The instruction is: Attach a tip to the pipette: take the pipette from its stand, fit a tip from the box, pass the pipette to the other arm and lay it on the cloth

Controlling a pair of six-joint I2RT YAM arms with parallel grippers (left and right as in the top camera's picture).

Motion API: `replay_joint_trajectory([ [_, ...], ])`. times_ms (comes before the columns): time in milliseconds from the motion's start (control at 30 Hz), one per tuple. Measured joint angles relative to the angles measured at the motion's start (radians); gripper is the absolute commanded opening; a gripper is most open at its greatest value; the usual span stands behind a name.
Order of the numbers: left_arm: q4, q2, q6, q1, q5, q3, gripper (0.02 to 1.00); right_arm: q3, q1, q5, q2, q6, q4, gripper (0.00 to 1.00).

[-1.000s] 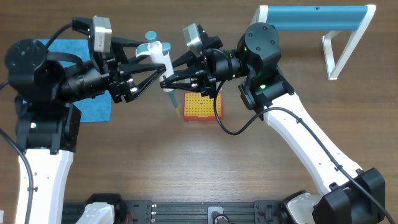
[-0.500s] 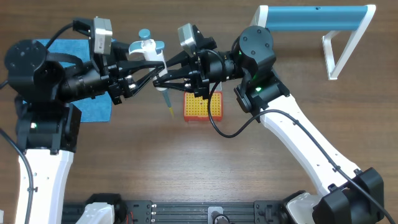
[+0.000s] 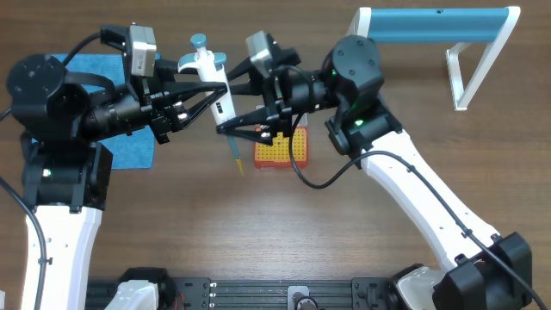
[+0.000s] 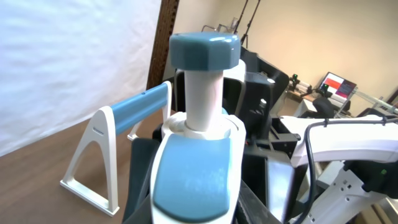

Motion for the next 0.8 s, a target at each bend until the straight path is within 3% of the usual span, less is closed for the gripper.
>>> replay_joint_trajectory([
  [100, -0.124, 0.012, 0.041, 0.0, -0.098, 0.003, 0.027, 0.001, -0.155, -0.09, 0.0, 0.097, -0.029, 0.774],
  [167, -0.253, 0.032, 0.063, 0.017, -0.164, 0.011, 0.027, 0.003, -0.22, -0.105, 0.0, 0.124, -0.078, 0.774],
  [300, -0.483, 0.089, 0.122, 0.073, -0.337, 0.008, 0.027, 0.015, -0.275, -0.012, 0.002, 0.088, -0.364, 0.776],
  [333, -0.534, 0.099, 0.128, 0.08, -0.404, 0.008, 0.025, 0.014, -0.271, 0.08, 0.002, 0.032, -0.497, 0.776],
  [400, -0.613, 0.108, 0.14, 0.087, -0.568, 0.008, 0.025, 0.015, -0.228, 0.367, 0.007, -0.097, -0.69, 0.779],
  [467, -0.695, 0.11, 0.146, 0.087, -0.737, 0.008, 0.025, 0.014, -0.15, 0.674, 0.007, -0.194, -0.743, 0.776],
  [567, -0.756, 0.118, 0.183, 0.094, -0.896, 0.017, 0.027, 0.014, -0.038, 1.104, -0.042, -0.358, -0.784, 0.776],
  [667, -0.871, 0.233, 0.24, 0.14, -0.985, 0.144, 0.027, 0.013, 0.057, 1.534, -0.182, -0.478, -0.885, 0.776],
  [767, -0.954, 0.395, 0.292, 0.194, -1.027, 0.336, 0.027, 0.015, 0.071, 1.809, -0.308, -0.517, -0.977, 0.779],
  [800, -0.975, 0.454, 0.312, 0.213, -1.036, 0.407, 0.027, 0.014, 0.071, 1.846, -0.348, -0.523, -1.018, 0.779],
])
